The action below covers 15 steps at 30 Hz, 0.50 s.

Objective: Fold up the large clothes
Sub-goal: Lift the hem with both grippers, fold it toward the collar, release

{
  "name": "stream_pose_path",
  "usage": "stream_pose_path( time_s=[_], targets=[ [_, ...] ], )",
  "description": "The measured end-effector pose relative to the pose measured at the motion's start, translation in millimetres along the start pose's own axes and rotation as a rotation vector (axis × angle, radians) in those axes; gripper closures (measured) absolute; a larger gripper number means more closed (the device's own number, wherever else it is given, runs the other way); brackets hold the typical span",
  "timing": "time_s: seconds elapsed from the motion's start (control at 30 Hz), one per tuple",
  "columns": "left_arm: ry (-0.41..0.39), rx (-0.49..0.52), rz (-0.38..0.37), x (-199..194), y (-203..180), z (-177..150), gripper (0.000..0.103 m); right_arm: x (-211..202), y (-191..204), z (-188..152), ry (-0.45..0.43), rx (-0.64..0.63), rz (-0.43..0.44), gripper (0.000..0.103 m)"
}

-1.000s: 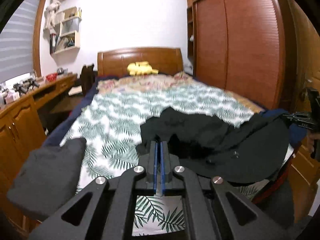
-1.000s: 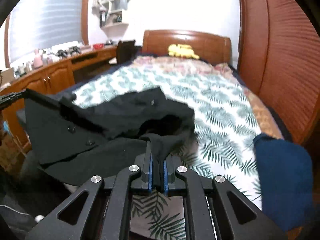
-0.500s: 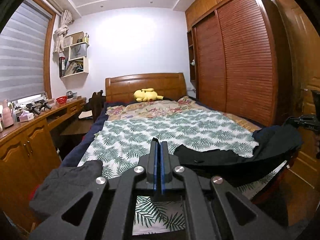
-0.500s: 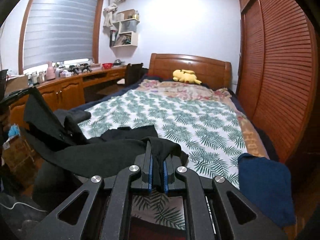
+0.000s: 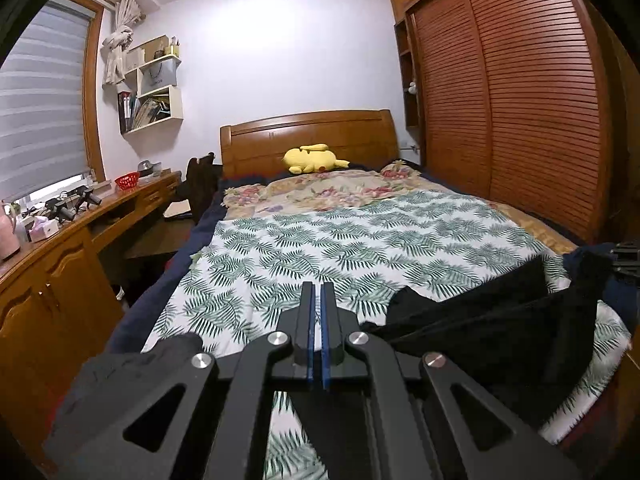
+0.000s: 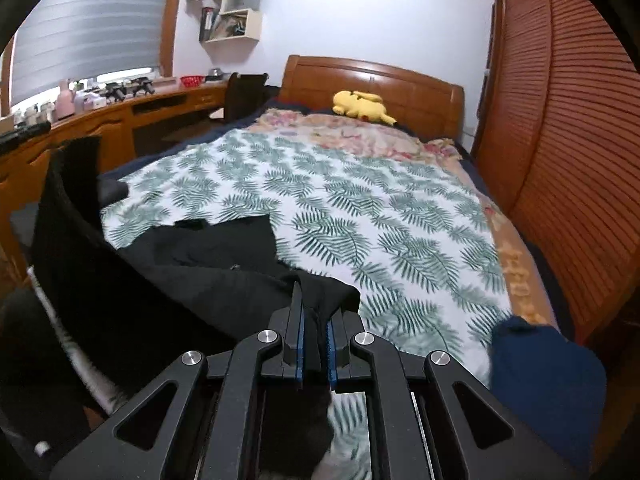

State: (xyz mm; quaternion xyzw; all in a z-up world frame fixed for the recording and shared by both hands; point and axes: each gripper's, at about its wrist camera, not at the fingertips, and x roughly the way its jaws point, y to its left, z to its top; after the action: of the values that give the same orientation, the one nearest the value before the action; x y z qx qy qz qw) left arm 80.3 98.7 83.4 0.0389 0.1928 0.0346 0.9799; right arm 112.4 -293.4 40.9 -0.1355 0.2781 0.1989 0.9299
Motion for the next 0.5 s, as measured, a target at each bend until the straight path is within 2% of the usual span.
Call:
stream_pose_path(
  time_s=[0.13,0.27,0.33,0.5],
  targets=[
    [0.022,0.015,0.012,40,0,4,0.103,56,-10,13,0.010,0.016,-0.026,0.098],
    [0.046,0.013,0.035,67,-3,-2,0.103,110,-13,33,0.009,-0.021,-0.067,0.098],
    [0.075,-0.020,0.008,81,-4,-12,0.103,138,-13,39,0.031,-0.048,-0.068,0.098],
    [0.166,-0.086,-0.084,113,-16,-42,0.103,215,-8,33,0.182,-0.126,-0.108,0.097]
  ],
)
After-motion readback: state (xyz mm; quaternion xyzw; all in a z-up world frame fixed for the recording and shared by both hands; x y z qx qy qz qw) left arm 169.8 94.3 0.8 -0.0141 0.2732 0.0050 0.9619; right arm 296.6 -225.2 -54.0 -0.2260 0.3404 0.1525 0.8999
